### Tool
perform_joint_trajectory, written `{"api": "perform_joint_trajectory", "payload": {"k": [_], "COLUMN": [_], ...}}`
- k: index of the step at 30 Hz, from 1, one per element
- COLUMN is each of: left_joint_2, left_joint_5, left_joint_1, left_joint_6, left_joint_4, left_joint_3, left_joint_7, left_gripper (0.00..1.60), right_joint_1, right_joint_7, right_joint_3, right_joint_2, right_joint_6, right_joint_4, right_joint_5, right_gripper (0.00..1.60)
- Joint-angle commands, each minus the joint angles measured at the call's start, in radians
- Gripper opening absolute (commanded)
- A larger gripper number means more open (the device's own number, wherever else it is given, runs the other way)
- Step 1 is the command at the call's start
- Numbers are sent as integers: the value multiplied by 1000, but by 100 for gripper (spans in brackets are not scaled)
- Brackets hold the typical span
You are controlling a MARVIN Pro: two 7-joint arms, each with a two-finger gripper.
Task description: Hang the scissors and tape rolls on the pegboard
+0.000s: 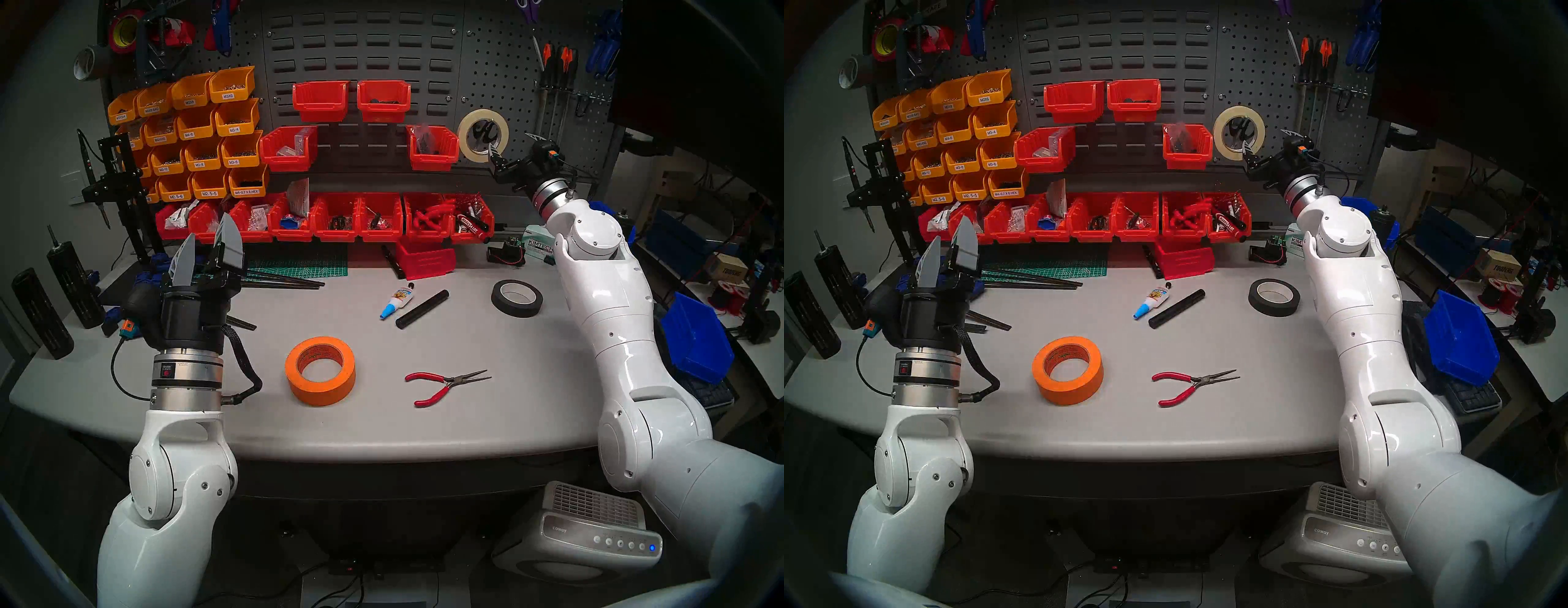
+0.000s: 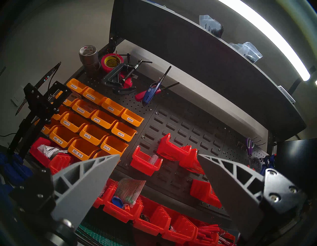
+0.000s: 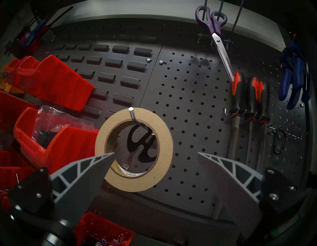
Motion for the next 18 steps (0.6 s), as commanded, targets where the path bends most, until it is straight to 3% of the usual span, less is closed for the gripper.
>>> {"api": "perform_joint_trajectory", "payload": {"k": [1, 18], "left_joint_2": [-1, -1], "left_joint_5": [0, 0], "left_joint_1": [-12, -12], "left_joint_6": [-8, -8], "left_joint_4": [-26, -26], "left_joint_3": [-2, -2], "left_joint_7": [-4, -4], "left_gripper": [160, 160], "right_joint_1": [-53, -208], "right_joint_7": [36, 86], "right_joint_3": [4, 28], "right_joint_2": [-14, -44], "right_joint_6": [-49, -113], "right_joint_4": [-128, -305], "right_joint_5": [39, 106], "right_gripper": [160, 160]}}
